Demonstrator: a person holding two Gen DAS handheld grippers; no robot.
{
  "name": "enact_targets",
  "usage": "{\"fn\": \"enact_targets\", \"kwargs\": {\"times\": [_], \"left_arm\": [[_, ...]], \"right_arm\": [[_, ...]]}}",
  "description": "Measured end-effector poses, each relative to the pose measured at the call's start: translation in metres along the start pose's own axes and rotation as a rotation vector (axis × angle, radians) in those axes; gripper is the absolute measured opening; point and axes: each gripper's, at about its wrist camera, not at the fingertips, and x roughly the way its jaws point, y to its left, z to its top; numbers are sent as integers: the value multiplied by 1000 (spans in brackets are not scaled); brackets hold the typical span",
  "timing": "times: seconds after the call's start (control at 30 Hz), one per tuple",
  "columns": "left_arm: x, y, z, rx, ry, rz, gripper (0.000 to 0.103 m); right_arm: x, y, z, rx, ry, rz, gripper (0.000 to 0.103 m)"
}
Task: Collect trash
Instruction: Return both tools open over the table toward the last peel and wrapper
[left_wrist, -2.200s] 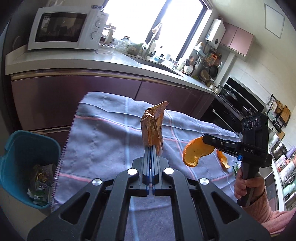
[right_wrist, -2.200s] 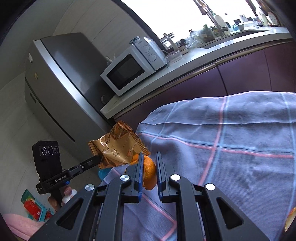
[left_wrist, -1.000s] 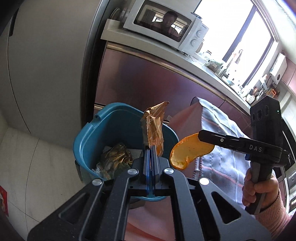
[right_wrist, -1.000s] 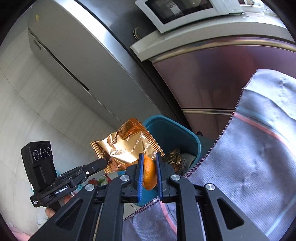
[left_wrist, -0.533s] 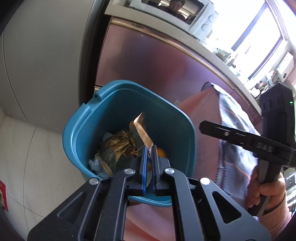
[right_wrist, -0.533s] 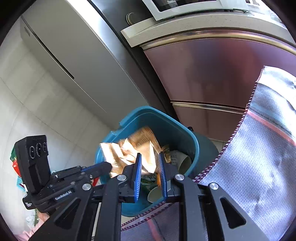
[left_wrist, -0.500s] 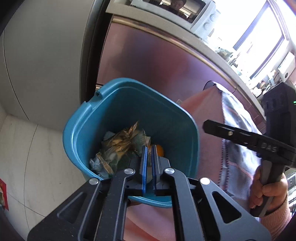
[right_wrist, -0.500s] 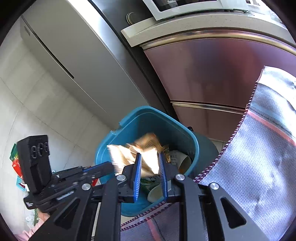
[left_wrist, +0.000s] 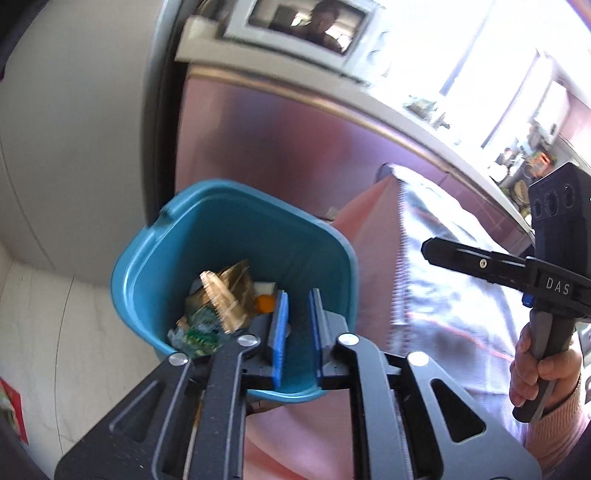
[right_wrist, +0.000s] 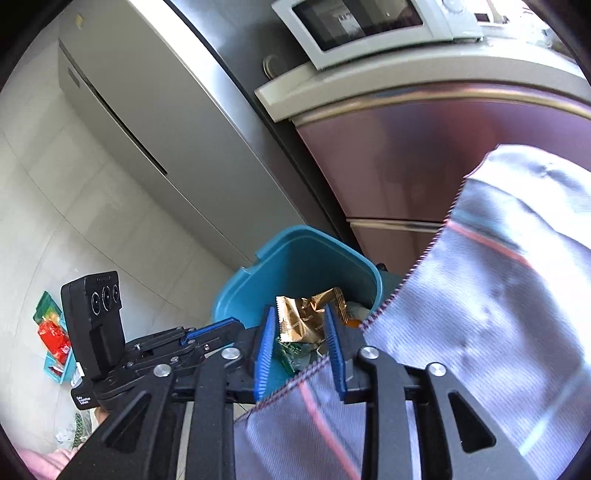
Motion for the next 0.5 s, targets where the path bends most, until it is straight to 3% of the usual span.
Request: {"fn": "enact_targets", "kwargs": {"times": [0.1,0.27,0.5], "left_arm": [[-12,-24,1,55,-35,-20,36],[-18,-71,0,151,-49,-94,39],[-16,-155,-15,298,-29,-227,51]], "right_arm": [[-30,-1,-8,-12,-38,-1,32],[-97,-12,-34,-13,-119,-69,40],[-195,-38,-95,52,-257,-281,49]]}}
